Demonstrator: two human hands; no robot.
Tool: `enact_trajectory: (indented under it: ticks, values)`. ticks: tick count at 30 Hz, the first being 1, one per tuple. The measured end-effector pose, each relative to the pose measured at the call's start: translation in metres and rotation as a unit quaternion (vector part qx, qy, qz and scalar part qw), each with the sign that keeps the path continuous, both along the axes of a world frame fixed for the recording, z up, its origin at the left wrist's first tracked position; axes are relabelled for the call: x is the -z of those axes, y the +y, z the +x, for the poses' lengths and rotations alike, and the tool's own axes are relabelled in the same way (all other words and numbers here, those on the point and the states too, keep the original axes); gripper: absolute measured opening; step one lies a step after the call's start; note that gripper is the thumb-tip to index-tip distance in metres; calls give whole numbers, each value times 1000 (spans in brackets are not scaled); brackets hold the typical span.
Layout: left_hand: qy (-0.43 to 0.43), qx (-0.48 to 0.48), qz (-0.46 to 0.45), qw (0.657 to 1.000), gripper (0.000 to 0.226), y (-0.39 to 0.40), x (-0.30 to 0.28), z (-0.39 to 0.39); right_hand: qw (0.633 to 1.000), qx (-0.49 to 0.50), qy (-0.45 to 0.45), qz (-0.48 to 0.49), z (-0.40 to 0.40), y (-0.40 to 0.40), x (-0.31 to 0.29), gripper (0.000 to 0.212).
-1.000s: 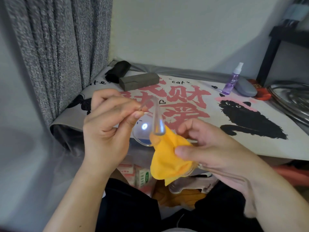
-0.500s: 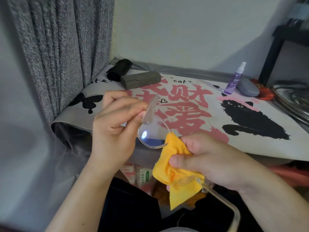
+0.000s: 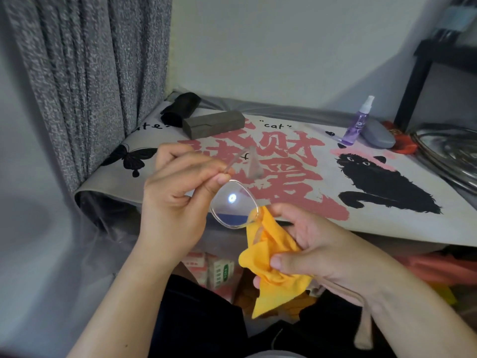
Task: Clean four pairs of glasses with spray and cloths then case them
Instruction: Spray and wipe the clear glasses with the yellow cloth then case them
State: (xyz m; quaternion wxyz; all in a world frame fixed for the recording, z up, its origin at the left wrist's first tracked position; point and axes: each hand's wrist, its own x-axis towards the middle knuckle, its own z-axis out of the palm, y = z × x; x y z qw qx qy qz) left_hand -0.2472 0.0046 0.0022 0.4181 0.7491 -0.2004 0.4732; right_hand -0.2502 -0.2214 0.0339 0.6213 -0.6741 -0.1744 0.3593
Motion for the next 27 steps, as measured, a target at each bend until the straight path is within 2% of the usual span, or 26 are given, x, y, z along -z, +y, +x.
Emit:
enact_trajectory:
  ticks: [2, 6, 8, 11, 14, 20, 24, 27]
  values:
    - [26, 16, -28, 999, 12, -1, 4, 3, 1000, 10, -15, 9, -2, 1, -1, 56]
    - [53, 22, -56, 997, 10, -1, 10, 6, 998, 35, -22, 44, -6, 3, 2, 36]
    - [56, 27, -61, 996, 8, -2, 10, 6, 997, 39, -55, 24, -6, 5, 5, 18]
    - [61, 28, -55, 996, 8, -2, 10, 6, 991, 49, -116, -36, -6, 9, 7, 8]
    - [65, 27, -66, 995, 11, -4, 9, 6, 981, 29, -165, -102, -6, 11, 3, 14]
    - [70, 31, -77, 994, 9, -1, 7, 6, 974, 41, -188, -121, -4, 10, -4, 17]
    - [80, 50, -83, 992, 14, 2, 5, 5, 979, -49, -146, -131, -3, 3, -18, 13]
    - [82, 73, -78, 991, 12, -5, 4, 2, 964, -126, -163, -169, 1, 1, -21, 14]
